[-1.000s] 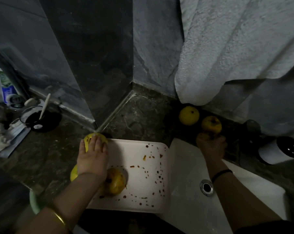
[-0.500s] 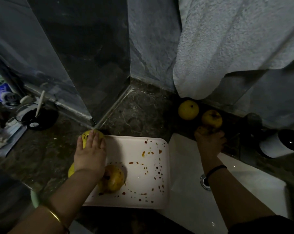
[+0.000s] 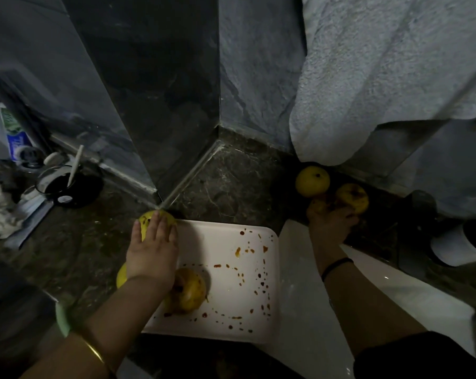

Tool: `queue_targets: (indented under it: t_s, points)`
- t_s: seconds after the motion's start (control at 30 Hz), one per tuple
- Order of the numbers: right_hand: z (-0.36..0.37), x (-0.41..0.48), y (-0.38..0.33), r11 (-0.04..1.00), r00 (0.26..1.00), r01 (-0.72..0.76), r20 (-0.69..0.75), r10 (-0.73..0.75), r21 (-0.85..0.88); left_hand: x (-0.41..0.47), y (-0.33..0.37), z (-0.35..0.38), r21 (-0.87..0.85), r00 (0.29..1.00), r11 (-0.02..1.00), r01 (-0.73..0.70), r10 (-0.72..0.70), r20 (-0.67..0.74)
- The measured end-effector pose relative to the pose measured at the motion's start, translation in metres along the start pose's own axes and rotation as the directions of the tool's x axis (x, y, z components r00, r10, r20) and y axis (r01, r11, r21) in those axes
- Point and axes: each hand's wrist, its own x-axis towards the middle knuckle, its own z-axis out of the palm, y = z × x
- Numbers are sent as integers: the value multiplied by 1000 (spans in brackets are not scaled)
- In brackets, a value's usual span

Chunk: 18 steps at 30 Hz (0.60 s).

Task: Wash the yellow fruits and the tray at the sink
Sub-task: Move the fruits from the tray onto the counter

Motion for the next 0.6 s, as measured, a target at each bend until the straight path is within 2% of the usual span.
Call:
queue_targets:
  t_s: [0.23, 0.4, 0.6]
  points:
    - [-1, -3, 4, 999, 999, 12, 36, -10, -40, 2, 0, 5, -39, 999, 999, 2, -4, -42]
    - [-7, -9, 3, 999, 999, 14, 45, -13, -32, -3, 3, 1, -3, 997, 1000, -22, 22, -70]
    - [-8, -28, 11, 995, 996, 87, 33, -85, -51, -9, 6, 6, 10, 983, 997, -75, 76, -165]
